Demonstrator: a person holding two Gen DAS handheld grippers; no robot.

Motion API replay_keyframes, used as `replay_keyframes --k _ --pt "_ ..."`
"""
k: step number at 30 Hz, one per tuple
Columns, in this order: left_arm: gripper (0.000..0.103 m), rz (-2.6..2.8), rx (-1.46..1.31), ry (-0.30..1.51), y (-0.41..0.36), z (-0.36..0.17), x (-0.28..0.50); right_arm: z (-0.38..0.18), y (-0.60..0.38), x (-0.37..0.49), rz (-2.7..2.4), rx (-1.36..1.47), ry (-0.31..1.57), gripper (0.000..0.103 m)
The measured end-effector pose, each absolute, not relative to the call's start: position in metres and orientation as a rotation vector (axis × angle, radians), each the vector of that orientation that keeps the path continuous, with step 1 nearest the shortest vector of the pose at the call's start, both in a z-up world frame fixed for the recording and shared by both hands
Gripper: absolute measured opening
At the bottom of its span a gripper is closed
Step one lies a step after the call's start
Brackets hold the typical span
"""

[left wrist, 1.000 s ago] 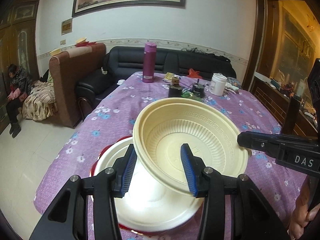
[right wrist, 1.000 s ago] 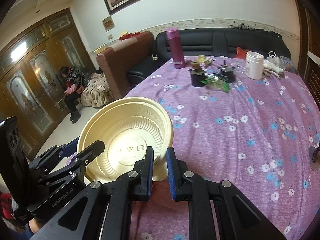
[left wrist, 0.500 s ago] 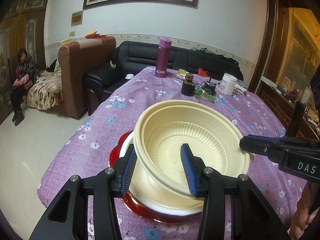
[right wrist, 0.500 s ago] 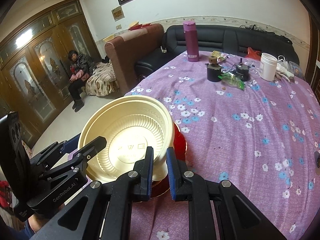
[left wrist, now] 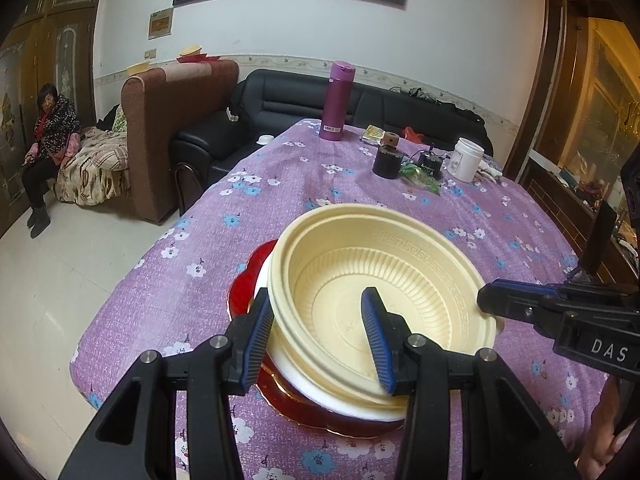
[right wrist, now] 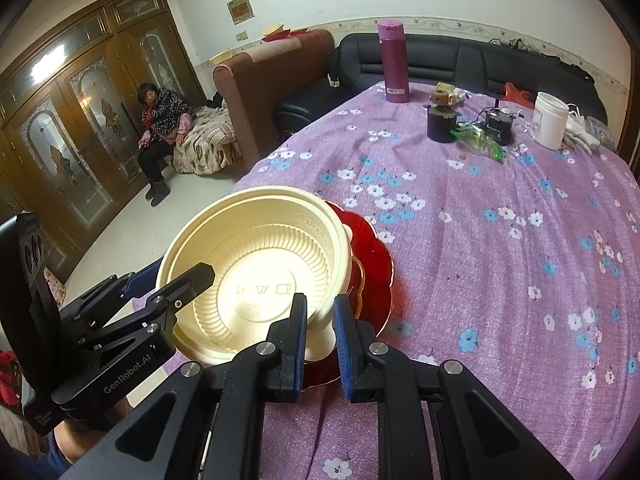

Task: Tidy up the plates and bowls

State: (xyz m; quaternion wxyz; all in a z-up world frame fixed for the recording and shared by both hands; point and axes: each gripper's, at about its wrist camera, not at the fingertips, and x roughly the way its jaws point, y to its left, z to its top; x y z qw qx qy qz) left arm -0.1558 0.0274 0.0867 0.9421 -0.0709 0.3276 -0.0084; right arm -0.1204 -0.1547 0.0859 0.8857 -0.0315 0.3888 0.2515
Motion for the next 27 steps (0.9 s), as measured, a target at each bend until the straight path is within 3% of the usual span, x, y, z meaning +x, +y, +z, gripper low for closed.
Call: replay_keyframes --k 15,23,27 --pt "0.051 -0.076 -0.201 0.682 0.035 0.092 -0.155 0.090 -0.170 -0.118 0.562 0.006 0.803 0.018" --pt "0.051 -0.090 -0.335 0.635 0.091 0.114 -0.168 0.090 -0.207 -0.106 0.513 0.102 0.789 0.018" --pt "0.050 -0.032 -0.424 0.684 0.133 0.100 -0.165 0.073 -0.222 -0.094 0.478 0.137 0.829 0.018"
